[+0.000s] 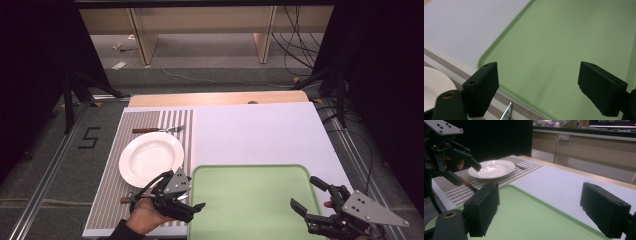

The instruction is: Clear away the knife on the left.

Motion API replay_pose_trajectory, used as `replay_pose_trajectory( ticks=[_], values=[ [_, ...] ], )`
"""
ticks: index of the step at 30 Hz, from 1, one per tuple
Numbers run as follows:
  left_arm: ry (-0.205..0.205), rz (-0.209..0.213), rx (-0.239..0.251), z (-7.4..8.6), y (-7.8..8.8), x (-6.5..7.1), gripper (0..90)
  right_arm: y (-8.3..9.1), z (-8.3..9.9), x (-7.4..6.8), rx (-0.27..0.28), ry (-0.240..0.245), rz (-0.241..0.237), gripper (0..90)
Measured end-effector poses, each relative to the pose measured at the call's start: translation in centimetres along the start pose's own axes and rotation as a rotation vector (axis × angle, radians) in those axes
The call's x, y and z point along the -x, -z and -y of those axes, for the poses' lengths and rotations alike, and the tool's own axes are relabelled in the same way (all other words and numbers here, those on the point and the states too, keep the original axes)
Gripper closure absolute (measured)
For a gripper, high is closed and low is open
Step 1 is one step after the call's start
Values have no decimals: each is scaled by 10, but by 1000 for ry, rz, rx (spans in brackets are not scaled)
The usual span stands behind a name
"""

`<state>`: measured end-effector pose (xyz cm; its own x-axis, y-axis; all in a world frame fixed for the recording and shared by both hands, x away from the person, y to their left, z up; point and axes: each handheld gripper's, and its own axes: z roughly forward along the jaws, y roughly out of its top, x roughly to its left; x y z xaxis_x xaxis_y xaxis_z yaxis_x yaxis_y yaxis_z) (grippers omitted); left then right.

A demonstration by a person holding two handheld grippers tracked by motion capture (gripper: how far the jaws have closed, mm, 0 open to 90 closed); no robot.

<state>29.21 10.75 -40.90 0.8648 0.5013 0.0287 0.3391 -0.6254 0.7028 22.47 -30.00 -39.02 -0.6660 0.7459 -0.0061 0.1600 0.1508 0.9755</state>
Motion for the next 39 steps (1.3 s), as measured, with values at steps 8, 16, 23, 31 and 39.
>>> replay_pose_trajectory(
  ticks=[8, 16, 23, 31, 39],
  values=[
    [-53, -6, -88, 6, 4, -3, 175, -1, 1, 0, -11, 4, -2, 170],
    [-17, -38, -160, 29, 20, -21, 196, -1, 1, 4, -7, -7, 8, 170],
    [-10, -60, -227, 44, 25, -26, 204, -1, 1, 3, -8, -6, 8, 170],
    [29, -109, -348, 70, 36, -41, 228, -1, 1, 4, -11, -9, 8, 171],
    [78, -133, -396, 87, 38, -58, 247, -2, 1, 4, -11, -7, 6, 171]
  ],
)
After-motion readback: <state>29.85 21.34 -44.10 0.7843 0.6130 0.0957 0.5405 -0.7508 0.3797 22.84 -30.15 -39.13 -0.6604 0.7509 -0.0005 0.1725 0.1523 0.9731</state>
